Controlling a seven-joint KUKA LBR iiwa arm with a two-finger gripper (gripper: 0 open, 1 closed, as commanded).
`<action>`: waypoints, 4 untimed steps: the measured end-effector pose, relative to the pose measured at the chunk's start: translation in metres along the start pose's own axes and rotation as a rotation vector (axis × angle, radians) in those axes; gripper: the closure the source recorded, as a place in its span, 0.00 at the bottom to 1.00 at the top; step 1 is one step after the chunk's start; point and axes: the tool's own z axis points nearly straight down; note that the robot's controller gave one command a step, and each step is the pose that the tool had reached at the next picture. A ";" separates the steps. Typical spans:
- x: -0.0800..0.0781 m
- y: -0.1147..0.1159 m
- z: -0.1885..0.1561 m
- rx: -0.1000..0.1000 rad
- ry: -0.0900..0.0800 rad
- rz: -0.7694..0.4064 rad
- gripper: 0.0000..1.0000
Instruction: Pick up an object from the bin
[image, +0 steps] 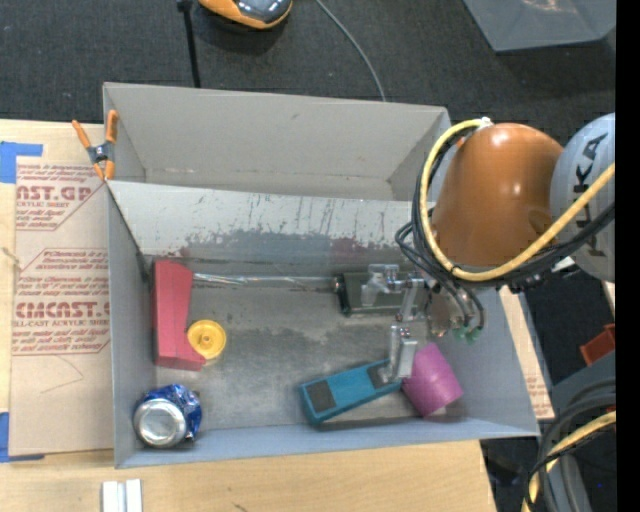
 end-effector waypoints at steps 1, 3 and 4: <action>-0.001 0.000 -0.004 0.000 -0.008 0.000 0.00; 0.017 0.006 0.078 0.000 -0.006 -0.207 0.00; 0.016 0.011 0.077 0.001 -0.010 -0.389 0.00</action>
Offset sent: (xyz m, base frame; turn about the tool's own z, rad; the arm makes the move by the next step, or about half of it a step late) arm -0.0150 0.0039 -0.1661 -0.2680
